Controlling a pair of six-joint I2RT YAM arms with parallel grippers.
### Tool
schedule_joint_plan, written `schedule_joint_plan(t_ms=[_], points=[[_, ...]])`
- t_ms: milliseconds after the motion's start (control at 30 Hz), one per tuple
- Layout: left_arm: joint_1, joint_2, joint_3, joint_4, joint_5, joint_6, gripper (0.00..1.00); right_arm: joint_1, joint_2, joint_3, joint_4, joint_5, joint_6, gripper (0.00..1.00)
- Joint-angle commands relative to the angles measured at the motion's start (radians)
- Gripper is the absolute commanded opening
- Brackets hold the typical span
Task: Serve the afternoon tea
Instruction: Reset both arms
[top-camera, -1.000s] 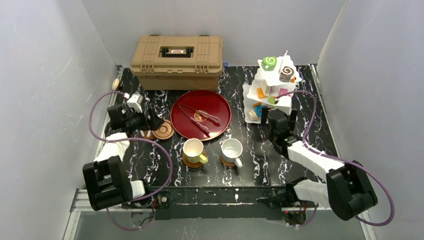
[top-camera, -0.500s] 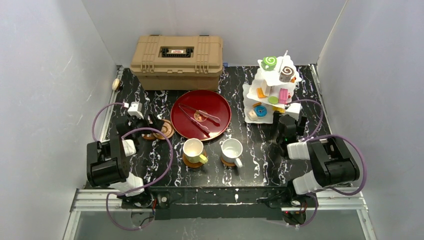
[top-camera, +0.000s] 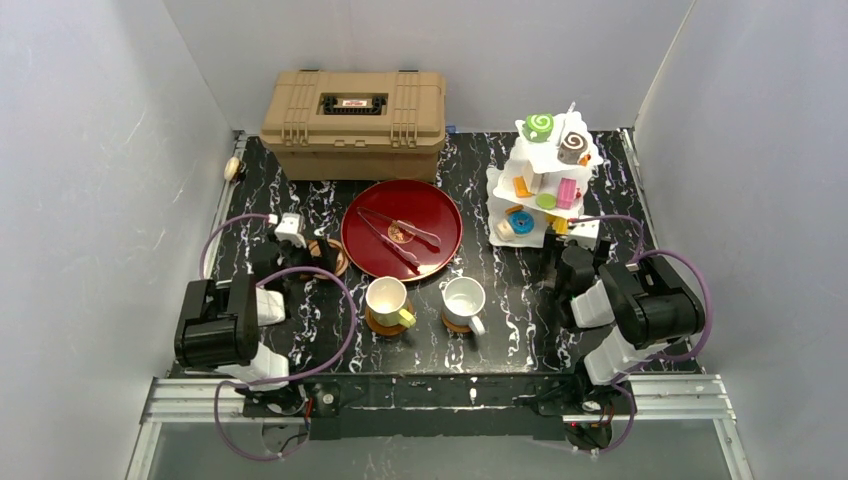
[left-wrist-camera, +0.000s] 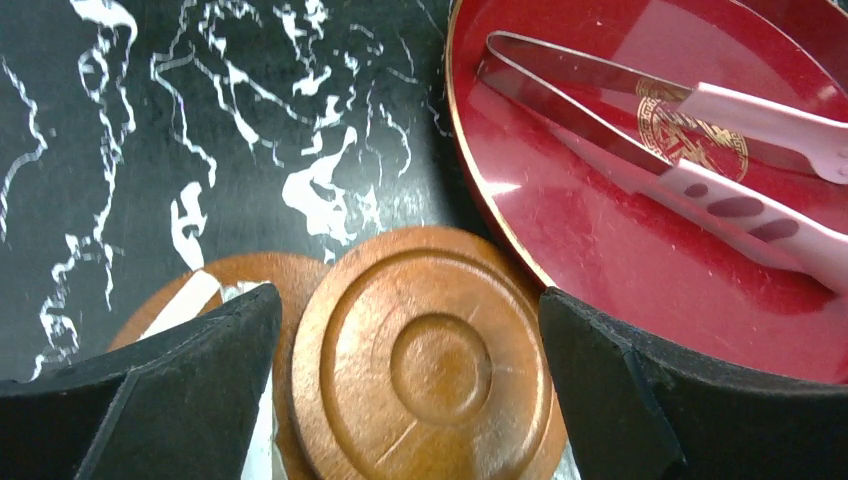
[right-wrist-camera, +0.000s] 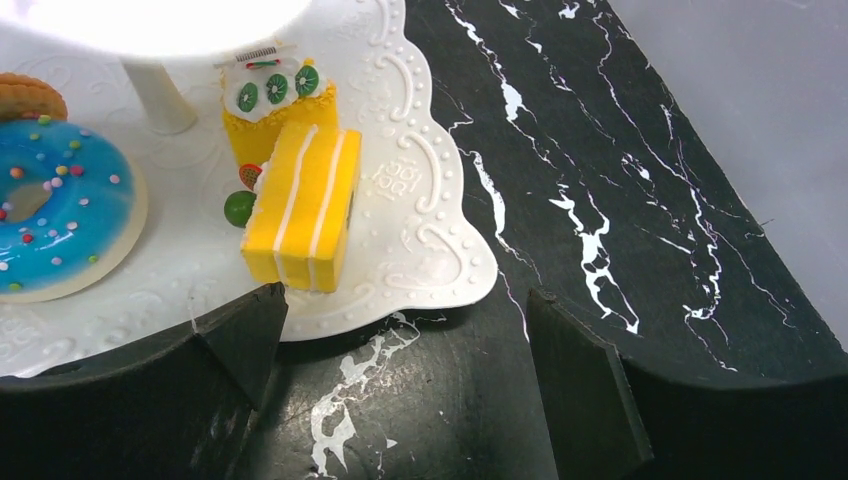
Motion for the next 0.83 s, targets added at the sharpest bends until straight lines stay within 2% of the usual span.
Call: schedule_joint_plan(t_ms=[0,800], points=[[-0.063,-0.02,0.045,-0.008,-0.18,0.07,0.99,-0.002,0.003,0.044,0.004,0.014,-0.005,0.98],[-0.063,-0.027,0.043,-0.015,-0.183,0.072,0.99,-0.004,0.0,0.041,0.006,0.01,-0.004,0.98]])
